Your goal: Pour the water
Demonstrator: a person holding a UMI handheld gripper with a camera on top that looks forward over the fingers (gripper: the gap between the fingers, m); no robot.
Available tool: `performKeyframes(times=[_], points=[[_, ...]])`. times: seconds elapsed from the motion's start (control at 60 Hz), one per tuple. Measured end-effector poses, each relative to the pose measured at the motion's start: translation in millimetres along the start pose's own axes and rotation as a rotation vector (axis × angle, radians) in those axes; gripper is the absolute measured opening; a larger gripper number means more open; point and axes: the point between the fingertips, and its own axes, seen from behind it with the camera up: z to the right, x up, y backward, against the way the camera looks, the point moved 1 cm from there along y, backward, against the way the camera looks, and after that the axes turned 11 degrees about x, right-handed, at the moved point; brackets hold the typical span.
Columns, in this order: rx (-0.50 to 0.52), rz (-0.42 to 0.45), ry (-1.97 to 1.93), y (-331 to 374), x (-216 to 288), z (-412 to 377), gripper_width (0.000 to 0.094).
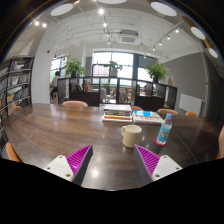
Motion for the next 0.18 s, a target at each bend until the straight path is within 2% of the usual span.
performKeyframes(times=[0.183], points=[[0.022, 0.009, 0.023, 10.9, 5.8, -21.4, 0.0848]])
